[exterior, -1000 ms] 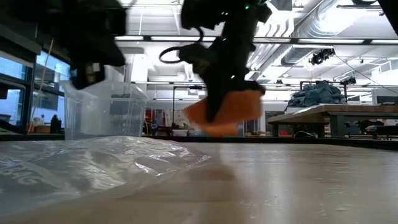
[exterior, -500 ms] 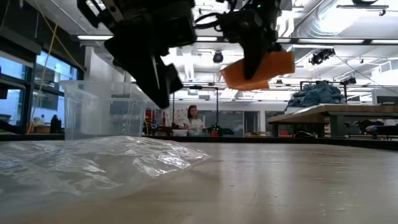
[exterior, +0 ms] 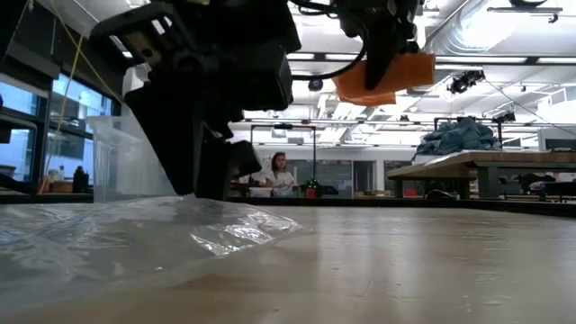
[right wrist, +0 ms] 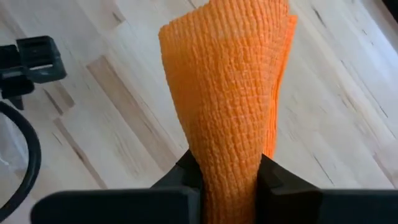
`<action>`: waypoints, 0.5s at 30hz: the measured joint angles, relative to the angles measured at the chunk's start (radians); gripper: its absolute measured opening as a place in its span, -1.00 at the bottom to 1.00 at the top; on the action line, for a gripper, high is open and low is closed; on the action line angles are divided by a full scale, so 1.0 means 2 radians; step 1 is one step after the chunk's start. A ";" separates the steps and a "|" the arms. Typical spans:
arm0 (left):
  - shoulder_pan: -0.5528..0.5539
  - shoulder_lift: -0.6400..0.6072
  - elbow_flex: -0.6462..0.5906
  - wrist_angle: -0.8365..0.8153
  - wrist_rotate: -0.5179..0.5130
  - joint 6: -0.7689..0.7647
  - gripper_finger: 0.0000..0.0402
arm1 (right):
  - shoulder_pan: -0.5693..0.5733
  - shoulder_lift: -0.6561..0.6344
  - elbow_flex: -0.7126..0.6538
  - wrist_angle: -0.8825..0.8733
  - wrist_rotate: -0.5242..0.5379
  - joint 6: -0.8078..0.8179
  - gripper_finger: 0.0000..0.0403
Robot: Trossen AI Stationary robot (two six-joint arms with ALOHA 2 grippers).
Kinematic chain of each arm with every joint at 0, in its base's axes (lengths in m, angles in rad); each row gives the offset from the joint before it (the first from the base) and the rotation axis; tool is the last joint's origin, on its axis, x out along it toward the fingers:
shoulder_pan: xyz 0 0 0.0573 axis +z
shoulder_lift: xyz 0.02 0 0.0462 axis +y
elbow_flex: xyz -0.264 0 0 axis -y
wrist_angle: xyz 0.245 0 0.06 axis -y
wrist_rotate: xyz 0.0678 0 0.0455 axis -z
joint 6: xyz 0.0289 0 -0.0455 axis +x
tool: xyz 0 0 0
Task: Roll bandage
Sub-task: Put the rolled orange bandage into the zip bag
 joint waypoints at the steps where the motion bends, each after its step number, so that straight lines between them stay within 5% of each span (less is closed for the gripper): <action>1: 0.000 0.000 0.000 -0.001 -0.001 -0.002 -0.06 | -0.001 -0.001 0.000 -0.002 0.000 -0.003 -0.79; 6: -0.003 -0.003 0.000 -0.006 -0.004 -0.003 -0.21 | -0.003 -0.007 0.000 -0.005 0.009 -0.007 -0.79; 15: -0.015 -0.003 0.000 -0.004 -0.006 -0.012 -0.96 | -0.011 -0.007 0.000 -0.013 0.022 -0.008 -0.79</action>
